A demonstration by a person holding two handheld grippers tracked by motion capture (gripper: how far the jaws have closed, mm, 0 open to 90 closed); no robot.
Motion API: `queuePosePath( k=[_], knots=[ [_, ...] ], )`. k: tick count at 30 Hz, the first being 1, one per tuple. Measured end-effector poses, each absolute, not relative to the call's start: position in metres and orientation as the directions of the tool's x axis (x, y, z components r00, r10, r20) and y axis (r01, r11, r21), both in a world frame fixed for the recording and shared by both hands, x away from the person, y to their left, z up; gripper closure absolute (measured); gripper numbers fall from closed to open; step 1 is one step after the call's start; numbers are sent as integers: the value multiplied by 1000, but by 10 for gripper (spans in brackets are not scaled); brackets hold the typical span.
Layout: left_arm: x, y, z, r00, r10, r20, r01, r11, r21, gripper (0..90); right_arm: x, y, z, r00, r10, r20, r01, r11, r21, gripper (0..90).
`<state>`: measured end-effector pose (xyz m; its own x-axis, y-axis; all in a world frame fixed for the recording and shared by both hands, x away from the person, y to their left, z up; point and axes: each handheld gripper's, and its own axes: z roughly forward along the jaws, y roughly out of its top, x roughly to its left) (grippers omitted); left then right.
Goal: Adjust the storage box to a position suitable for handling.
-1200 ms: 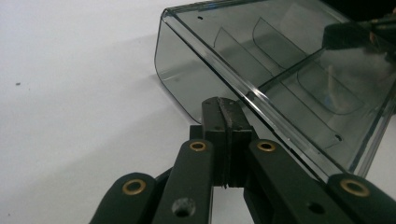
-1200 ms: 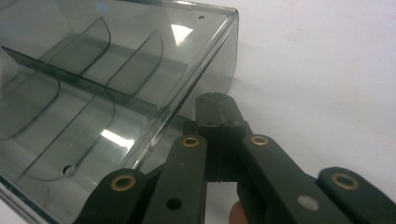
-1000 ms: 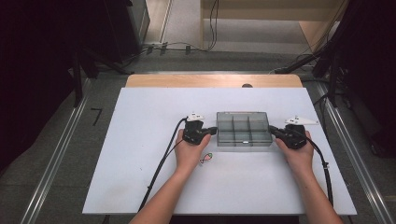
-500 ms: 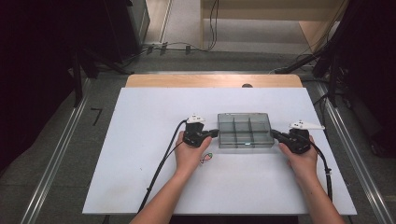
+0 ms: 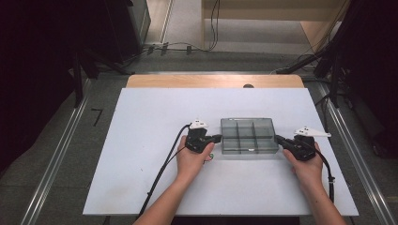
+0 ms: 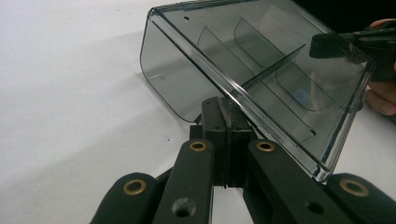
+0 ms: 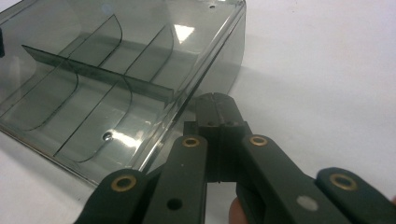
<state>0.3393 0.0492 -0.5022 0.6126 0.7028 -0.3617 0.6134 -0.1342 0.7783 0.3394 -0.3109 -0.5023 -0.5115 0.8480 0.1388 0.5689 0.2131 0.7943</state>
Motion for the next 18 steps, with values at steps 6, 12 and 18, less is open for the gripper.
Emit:
queuePosePath(
  k=[6,12,18],
  knots=[
    [331,47,-503,621,698,-357,609,-144,780,893,332,-314,-503,-511,846,152,575,205,792,886],
    [323,46,-503,633,690,-350,604,-158,781,894,324,-316,-503,-509,848,148,574,207,793,886],
    [319,45,-503,636,684,-357,605,-155,781,894,317,-317,-503,-509,848,147,573,207,793,886]
  ],
)
